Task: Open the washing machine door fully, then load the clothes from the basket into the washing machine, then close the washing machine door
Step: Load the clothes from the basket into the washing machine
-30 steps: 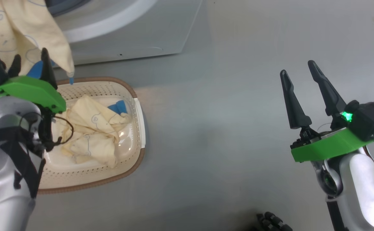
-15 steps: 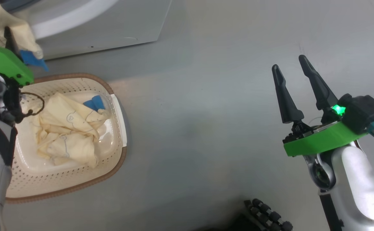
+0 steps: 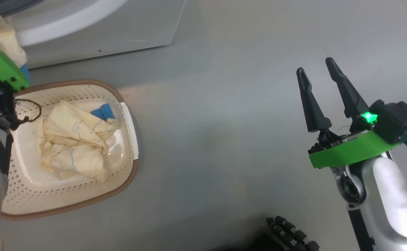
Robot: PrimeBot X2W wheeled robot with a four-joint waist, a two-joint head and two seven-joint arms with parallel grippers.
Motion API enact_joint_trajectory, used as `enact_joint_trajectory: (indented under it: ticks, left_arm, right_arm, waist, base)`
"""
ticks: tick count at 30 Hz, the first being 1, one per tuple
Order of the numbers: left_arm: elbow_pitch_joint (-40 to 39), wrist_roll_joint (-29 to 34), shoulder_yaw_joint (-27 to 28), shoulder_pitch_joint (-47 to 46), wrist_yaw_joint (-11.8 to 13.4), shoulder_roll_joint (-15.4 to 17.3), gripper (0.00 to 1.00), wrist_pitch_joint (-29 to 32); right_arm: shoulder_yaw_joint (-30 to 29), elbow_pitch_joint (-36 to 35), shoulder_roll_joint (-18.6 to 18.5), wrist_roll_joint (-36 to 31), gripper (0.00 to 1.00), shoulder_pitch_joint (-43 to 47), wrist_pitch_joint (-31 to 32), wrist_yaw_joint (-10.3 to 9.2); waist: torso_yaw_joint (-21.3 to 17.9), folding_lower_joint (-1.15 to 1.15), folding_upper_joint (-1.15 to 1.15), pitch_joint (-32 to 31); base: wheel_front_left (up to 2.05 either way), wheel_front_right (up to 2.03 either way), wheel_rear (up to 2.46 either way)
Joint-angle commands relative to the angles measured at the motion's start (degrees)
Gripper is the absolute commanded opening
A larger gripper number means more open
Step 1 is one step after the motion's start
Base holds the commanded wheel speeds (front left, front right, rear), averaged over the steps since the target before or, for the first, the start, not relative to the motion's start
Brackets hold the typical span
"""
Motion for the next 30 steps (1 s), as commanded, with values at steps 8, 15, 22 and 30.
enact_joint_trajectory:
  ticks: [8,15,22,30]
  left_arm:
    - [-3.31,1.38,-1.86,-0.93,-1.04,3.22,0.0,5.93]
    - [-15.75,1.9,-3.74,0.7,-0.22,7.15,0.0,16.31]
    - [-39.7,1.35,-3.48,4.61,4.04,14.04,0.0,31.1]
    - [-54.36,-0.34,0.96,3.62,7.73,20.17,0.0,39.15]
  right_arm:
    - [-0.66,-2.24,-0.04,-0.49,1.0,0.81,-0.55,-0.16]
    - [-1.79,-2.84,-0.04,-0.97,1.0,1.7,-0.55,-0.16]
    - [-2.14,-3.27,-0.04,-0.84,1.0,1.94,-0.55,-0.16]
    - [-0.28,-3.1,-0.04,0.33,1.0,0.67,-0.55,-0.16]
  waist:
    - [2.36,0.0,0.0,-0.83]
    - [4.42,0.0,0.0,-1.3]
    - [5.53,0.0,0.0,-1.44]
    - [3.65,0.0,0.0,-0.47]
  base:
    - [0.0,0.0,0.0]
    - [0.0,0.0,0.0]
    - [0.0,0.0,0.0]
    - [0.0,0.0,0.0]
